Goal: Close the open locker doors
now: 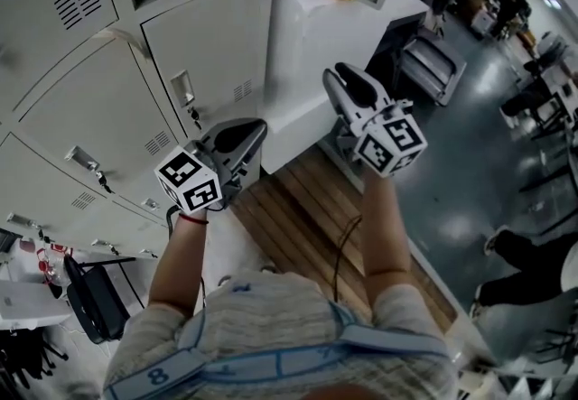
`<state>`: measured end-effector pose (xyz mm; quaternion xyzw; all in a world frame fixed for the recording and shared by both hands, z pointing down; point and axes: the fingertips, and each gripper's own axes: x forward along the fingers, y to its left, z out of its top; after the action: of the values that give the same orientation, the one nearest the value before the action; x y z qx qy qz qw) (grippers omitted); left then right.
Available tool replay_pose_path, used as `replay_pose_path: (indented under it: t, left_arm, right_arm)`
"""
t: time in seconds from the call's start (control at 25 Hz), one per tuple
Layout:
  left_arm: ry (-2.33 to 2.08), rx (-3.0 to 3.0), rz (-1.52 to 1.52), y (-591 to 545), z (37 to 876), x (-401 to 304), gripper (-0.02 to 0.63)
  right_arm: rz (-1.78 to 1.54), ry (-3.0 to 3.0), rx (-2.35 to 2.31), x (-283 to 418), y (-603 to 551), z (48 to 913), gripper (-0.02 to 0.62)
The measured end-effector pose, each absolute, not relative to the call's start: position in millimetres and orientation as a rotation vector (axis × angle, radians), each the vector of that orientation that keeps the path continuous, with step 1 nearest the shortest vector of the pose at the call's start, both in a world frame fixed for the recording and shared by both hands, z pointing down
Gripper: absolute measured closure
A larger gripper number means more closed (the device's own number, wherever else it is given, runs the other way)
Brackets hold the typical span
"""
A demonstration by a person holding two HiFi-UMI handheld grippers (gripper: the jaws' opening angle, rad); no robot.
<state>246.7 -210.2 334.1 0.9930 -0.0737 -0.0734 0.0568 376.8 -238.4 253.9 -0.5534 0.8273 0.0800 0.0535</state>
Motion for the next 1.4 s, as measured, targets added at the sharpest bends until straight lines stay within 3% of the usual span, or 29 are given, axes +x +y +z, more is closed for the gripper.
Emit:
replay_pose_path:
  t: [1.4]
  left_arm:
    - [-0.124,3.078,-0.203,-233,291,291,0.601]
  right_arm:
    - [0.292,2.353,-1.829,471,-272,152,0.489]
